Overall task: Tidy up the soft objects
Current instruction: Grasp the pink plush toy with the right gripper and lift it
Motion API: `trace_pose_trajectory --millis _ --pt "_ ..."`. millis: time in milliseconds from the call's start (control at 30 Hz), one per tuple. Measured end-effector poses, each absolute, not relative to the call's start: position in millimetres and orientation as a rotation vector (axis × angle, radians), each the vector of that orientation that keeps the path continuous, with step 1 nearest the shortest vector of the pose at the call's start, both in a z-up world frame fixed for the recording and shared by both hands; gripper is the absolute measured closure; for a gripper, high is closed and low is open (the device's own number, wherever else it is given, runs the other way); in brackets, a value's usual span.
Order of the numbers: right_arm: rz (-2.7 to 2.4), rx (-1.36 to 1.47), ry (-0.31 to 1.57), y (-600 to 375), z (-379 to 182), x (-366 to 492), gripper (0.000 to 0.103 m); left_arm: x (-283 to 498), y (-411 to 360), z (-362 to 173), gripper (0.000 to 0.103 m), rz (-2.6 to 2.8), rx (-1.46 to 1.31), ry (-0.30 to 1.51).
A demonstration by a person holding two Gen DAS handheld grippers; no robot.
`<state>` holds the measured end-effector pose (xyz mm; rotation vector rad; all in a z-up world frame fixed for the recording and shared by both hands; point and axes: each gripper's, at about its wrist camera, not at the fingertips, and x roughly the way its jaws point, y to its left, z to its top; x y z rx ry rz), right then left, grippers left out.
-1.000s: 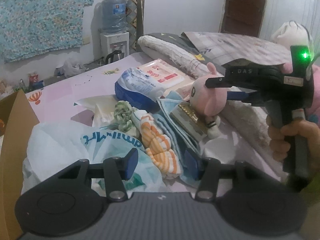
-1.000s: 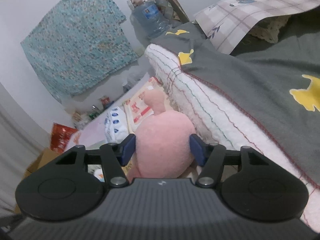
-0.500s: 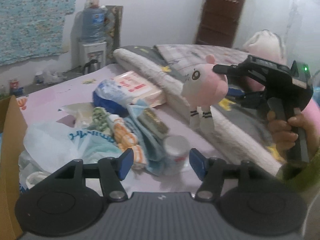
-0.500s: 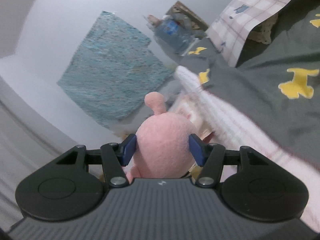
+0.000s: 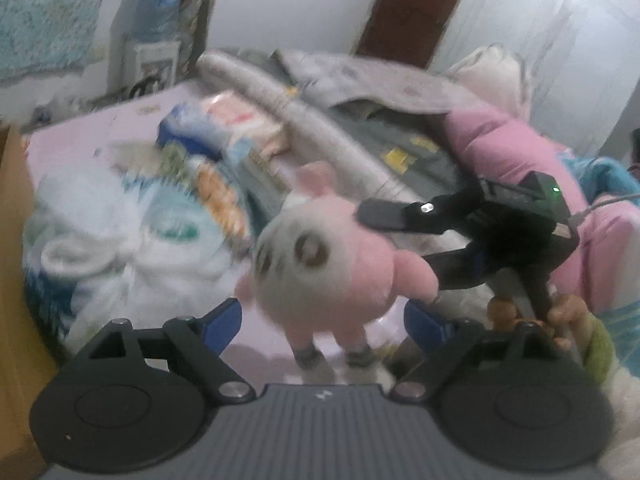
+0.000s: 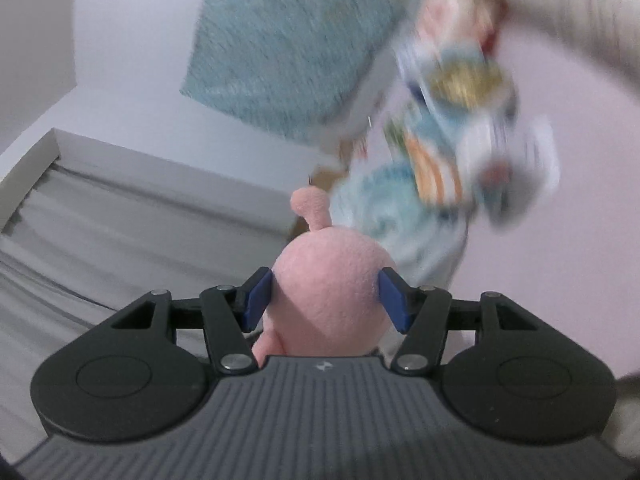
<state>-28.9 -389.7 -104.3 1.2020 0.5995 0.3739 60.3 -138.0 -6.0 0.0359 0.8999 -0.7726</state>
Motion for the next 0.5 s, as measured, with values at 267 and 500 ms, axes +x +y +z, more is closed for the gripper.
trace_pose_trajectory --millis 267,500 --pt "0.265 1.099 0.733 -388.9 -123.7 -21.5 0.047 65.7 -142.8 -37.7 0.018 -0.703 0.072 0.966" --pt "0.135 0.967 0.717 -410.0 -109.2 -35.5 0.044 74.9 -155.8 -47.7 0.017 -0.745 0.06 1.009"
